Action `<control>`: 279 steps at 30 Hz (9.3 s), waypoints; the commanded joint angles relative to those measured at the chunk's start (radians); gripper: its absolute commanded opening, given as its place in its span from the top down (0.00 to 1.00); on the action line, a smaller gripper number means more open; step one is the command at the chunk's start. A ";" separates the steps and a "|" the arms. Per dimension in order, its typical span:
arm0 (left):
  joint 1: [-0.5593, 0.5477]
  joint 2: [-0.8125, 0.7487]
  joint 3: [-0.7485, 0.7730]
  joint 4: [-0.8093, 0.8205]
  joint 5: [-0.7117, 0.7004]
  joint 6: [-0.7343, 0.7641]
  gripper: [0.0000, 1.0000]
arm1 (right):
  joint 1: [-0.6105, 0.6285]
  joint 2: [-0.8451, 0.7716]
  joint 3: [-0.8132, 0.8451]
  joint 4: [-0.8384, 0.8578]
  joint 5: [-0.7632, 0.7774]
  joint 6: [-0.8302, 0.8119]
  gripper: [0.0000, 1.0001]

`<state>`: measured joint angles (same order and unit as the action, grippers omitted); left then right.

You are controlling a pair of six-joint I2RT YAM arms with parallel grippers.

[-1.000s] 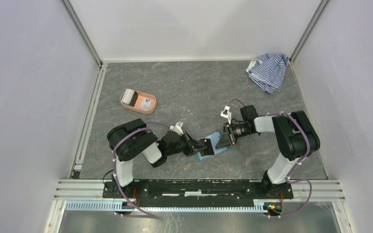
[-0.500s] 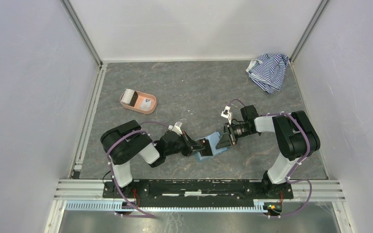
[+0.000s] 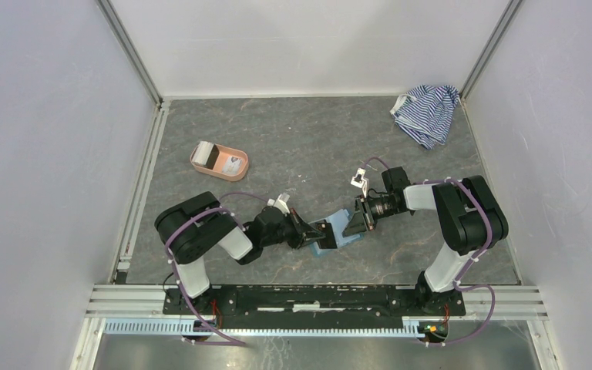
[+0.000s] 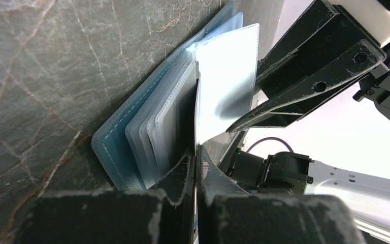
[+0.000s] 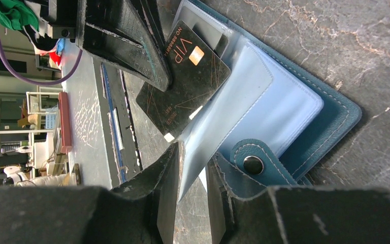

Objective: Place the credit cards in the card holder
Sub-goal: Insert the credit card into the card holder.

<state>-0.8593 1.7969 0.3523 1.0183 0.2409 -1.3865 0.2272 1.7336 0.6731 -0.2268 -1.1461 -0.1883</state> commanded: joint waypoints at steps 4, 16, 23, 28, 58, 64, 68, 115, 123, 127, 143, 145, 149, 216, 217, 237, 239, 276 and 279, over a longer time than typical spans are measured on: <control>0.003 -0.016 0.014 -0.055 0.027 0.034 0.98 | -0.004 -0.001 0.025 0.006 -0.002 -0.016 0.69; 0.003 0.059 0.051 -0.003 0.052 0.020 0.98 | -0.005 -0.002 0.025 0.006 -0.005 -0.017 0.69; 0.005 0.064 0.046 0.025 0.046 0.014 0.98 | -0.005 0.000 0.026 0.004 -0.005 -0.019 0.69; 0.008 0.008 0.011 0.000 0.039 0.013 0.98 | -0.005 -0.001 0.026 0.005 -0.002 -0.019 0.69; 0.023 -0.040 0.076 -0.204 0.076 0.077 0.98 | -0.005 -0.014 0.027 0.006 -0.011 -0.022 0.70; 0.023 -0.128 0.109 -0.388 0.060 0.128 0.98 | -0.006 -0.037 0.009 0.052 -0.024 0.008 0.75; 0.023 -0.145 0.114 -0.399 0.058 0.131 0.98 | -0.006 -0.054 -0.015 0.109 -0.037 0.055 0.79; 0.073 -0.002 0.042 0.110 0.192 0.061 0.98 | -0.026 -0.036 0.036 0.078 0.048 0.021 0.77; 0.138 -0.283 -0.040 -0.109 0.187 0.242 0.98 | -0.012 -0.004 0.064 0.065 -0.035 0.043 0.63; 0.165 -0.441 -0.053 -0.307 0.188 0.375 0.98 | 0.040 -0.005 0.071 0.064 -0.020 0.040 0.63; 0.182 -0.688 -0.205 -0.213 0.140 0.358 0.98 | 0.065 -0.024 0.057 0.205 -0.095 0.180 1.00; 0.174 -0.678 -0.209 -0.193 0.133 0.350 0.98 | 0.072 -0.031 0.059 0.210 -0.104 0.185 1.00; 0.148 -0.580 -0.226 -0.090 0.140 0.322 0.98 | 0.074 -0.036 0.045 0.220 -0.099 0.216 1.00; 0.089 0.176 -0.056 0.720 0.287 0.185 0.98 | 0.079 -0.047 0.135 -0.034 -0.201 -0.022 1.00; 0.089 0.176 -0.055 0.718 0.288 0.184 0.98 | 0.076 -0.044 0.138 -0.045 -0.201 -0.032 1.00; 0.089 0.243 0.008 0.719 0.297 0.185 0.98 | 0.011 0.156 0.291 -0.512 -0.224 -0.463 0.99; 0.089 0.254 0.013 0.719 0.300 0.184 0.98 | 0.002 0.172 0.297 -0.528 -0.219 -0.478 0.99; 0.089 0.370 0.112 0.719 0.328 0.058 0.98 | -0.068 0.074 0.186 -0.206 0.020 -0.184 0.65; 0.089 0.373 0.115 0.719 0.317 0.038 0.98 | -0.074 0.062 0.184 -0.204 0.035 -0.186 0.63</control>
<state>-0.7662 2.1517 0.4526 1.4979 0.5602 -1.2922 0.1631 1.8366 0.8570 -0.4740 -1.1465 -0.3946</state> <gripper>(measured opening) 0.034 0.355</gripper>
